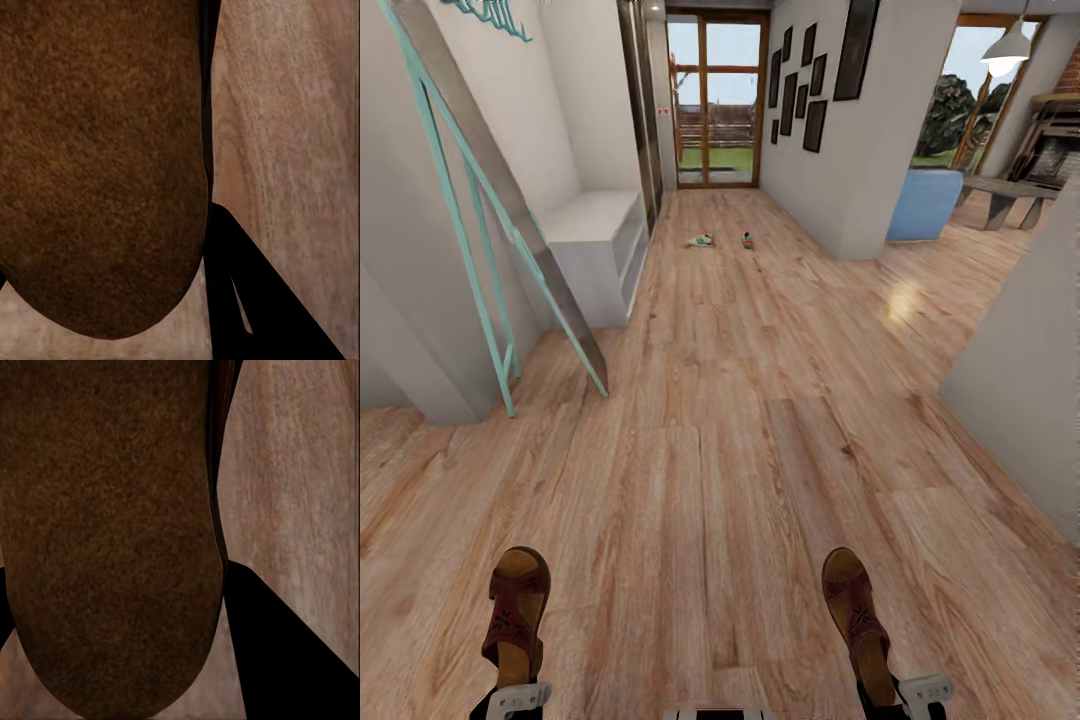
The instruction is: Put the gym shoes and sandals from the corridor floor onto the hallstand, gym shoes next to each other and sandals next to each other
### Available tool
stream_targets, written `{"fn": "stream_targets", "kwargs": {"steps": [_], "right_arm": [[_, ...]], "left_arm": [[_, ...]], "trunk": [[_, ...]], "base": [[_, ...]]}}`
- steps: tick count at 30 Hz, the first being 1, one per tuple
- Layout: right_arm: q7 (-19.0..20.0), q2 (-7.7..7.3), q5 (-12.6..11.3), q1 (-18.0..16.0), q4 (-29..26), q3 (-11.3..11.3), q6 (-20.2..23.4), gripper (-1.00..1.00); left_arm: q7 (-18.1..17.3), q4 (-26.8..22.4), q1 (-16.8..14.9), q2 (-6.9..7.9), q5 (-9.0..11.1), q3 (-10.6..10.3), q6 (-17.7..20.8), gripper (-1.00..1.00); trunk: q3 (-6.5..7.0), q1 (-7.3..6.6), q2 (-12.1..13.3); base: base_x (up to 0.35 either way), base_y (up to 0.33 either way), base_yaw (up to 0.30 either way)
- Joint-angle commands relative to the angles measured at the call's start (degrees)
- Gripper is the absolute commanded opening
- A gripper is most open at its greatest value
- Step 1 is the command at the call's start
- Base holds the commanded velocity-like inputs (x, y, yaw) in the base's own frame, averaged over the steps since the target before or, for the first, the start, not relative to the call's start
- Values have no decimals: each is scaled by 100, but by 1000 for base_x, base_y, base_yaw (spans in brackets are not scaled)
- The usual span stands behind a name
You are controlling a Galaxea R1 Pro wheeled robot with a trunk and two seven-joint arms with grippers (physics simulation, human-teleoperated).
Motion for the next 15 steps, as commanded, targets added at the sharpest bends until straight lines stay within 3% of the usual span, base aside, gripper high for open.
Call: {"fn": "stream_targets", "kwargs": {"steps": [1, 15], "right_arm": [[44, 4, 20, -3, 5, -37, -14, -100], [42, 9, 20, -1, 7, -29, -14, -100]], "left_arm": [[-58, 2, -3, -3, -18, 44, -8, -100], [-51, 6, -2, -7, -17, 44, -8, -100]], "trunk": [[5, -3, -2], [106, -3, -2]], "base": [[-160, -254, 41], [-214, -217, 163]]}}
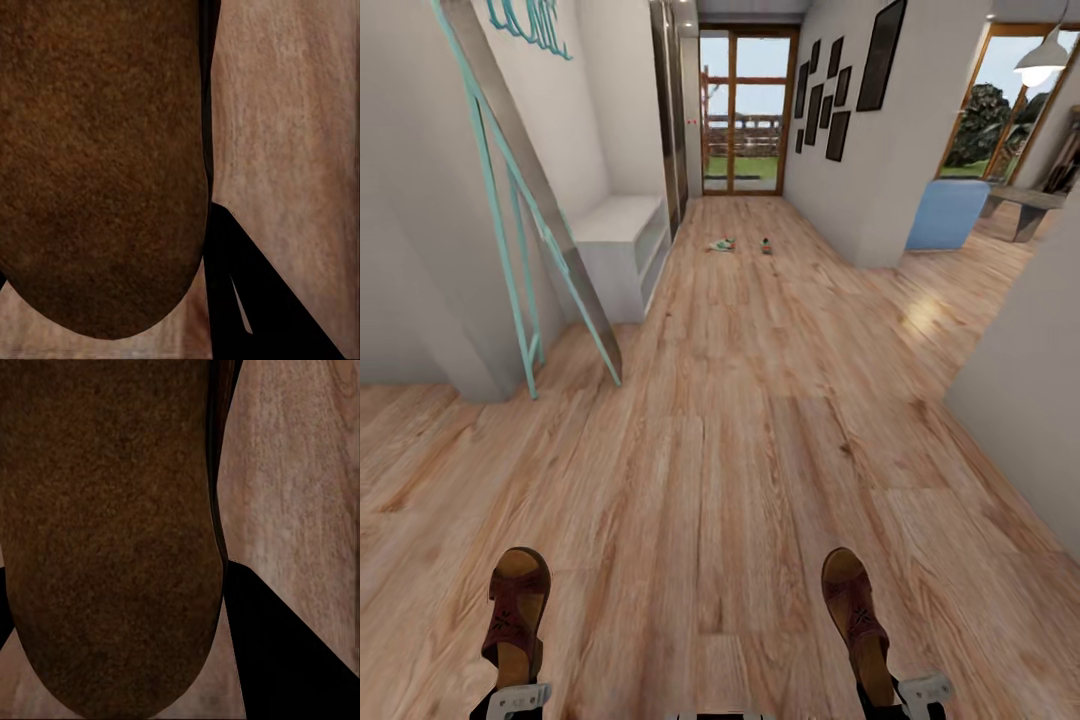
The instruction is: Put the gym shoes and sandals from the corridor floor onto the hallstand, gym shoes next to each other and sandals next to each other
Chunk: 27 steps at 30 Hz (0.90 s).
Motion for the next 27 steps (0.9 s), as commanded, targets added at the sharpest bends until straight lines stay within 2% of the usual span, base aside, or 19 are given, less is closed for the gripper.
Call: {"fn": "stream_targets", "kwargs": {"steps": [1, 16, 27], "right_arm": [[42, 5, 20, -2, 4, -36, -14, -100], [37, 41, 20, -4, 11, -35, -14, -100], [35, 53, 20, -4, 2, -43, -14, -100]], "left_arm": [[-58, 2, -4, -5, -16, 45, -8, -100], [-58, 2, 4, 3, -8, 51, -8, -100], [-58, 2, 4, 3, -7, 54, -8, -100]], "trunk": [[3, -3, -2], [105, -3, -2], [174, -3, -2]], "base": [[-233, -200, 190], [-231, -200, 191], [-139, -245, 174]]}}
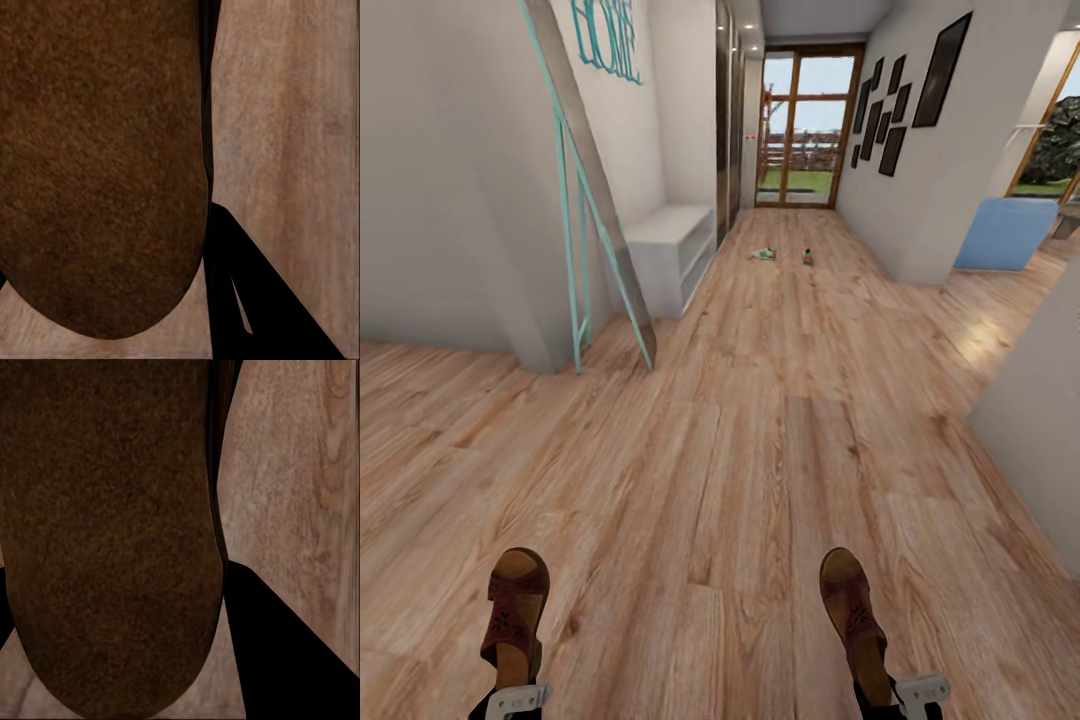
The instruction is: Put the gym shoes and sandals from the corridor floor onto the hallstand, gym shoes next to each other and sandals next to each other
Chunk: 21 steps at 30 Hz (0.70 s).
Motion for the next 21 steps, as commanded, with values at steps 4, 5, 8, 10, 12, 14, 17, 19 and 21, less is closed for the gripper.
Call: {"fn": "stream_targets", "kwargs": {"steps": [4, 5, 8, 10, 12, 14, 17, 19, 21], "right_arm": [[43, 3, 20, -3, 5, -37, -14, -100], [43, 3, 20, -3, 5, -37, -14, -100], [43, 3, 20, -3, 5, -37, -14, -100], [43, 3, 20, -3, 5, -37, -14, -100], [43, 3, 20, -3, 5, -37, -14, -100], [43, 5, 20, -3, 5, -37, -14, -100], [43, 5, 20, -3, 5, -37, -14, -100], [43, 3, 20, -3, 5, -37, -14, -100], [43, 5, 20, -3, 5, -37, -14, -100]], "left_arm": [[-58, 1, -3, -4, -15, 46, -8, -100], [-58, 1, -3, -4, -15, 46, -8, -100], [-58, 1, -3, -4, -15, 46, -8, -100], [-58, 1, -3, -4, -15, 46, -8, -100], [-58, 1, -3, -4, -15, 46, -8, -100], [-58, 1, -3, -4, -15, 46, -8, -100], [-58, 1, -3, -4, -10, 46, -8, -100], [-58, 4, -3, -4, -7, 46, -8, -100], [-58, 5, -3, -4, -7, 46, -8, -100]], "trunk": [[2, -3, -2], [3, -3, -2], [3, -3, -2], [3, -3, -2], [4, -3, -2], [4, -3, -2], [4, -3, -2], [4, -3, -2], [4, -3, -2]], "base": [[-189, -233, 42], [-220, -212, 16], [-233, -204, 7], [-241, -200, 2], [-252, -190, 1], [-263, -179, 1], [-269, -173, 51], [-273, -169, 198], [-274, -166, 236]]}}
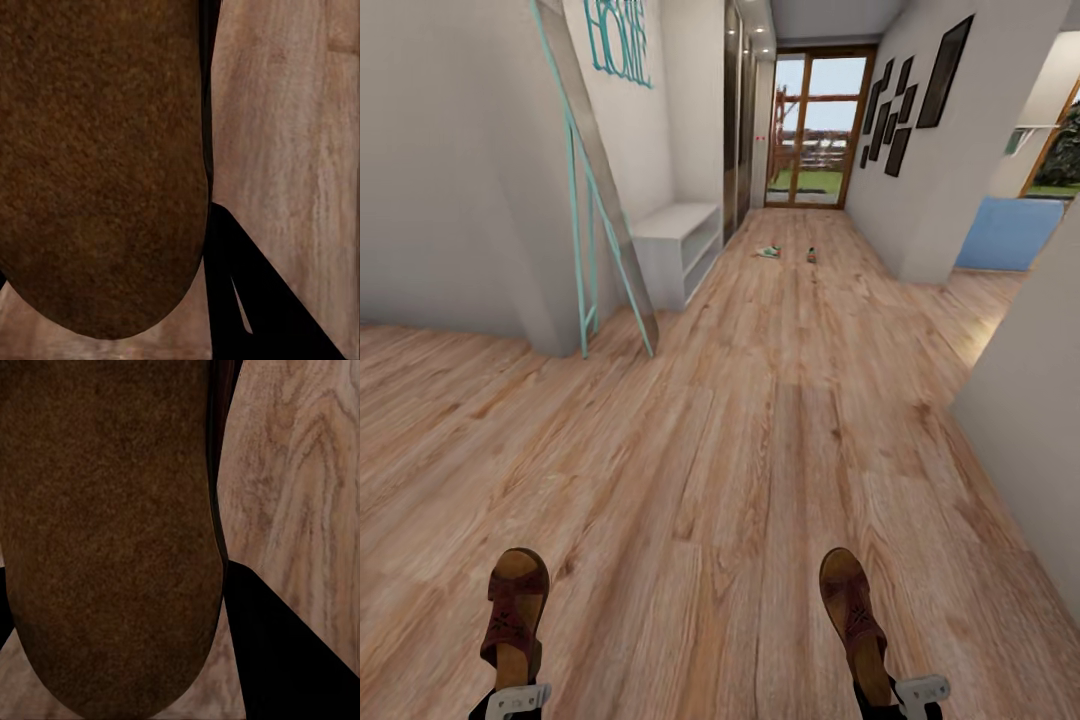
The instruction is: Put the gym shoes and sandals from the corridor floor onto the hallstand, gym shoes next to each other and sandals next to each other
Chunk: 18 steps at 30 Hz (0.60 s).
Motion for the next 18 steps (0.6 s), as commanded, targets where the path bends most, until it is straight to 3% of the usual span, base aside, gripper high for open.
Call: {"fn": "stream_targets", "kwargs": {"steps": [1, 18], "right_arm": [[42, 3, 19, -2, 3, -37, -14, -100], [50, 3, 19, -2, 3, -34, -9, -100]], "left_arm": [[-58, 2, -5, -4, -13, 44, -9, -100], [-58, 7, -5, -4, -8, 44, -9, -100]], "trunk": [[-4, -4, -2], [-4, -4, -2]], "base": [[-276, -159, 251], [-301, -106, 272]]}}
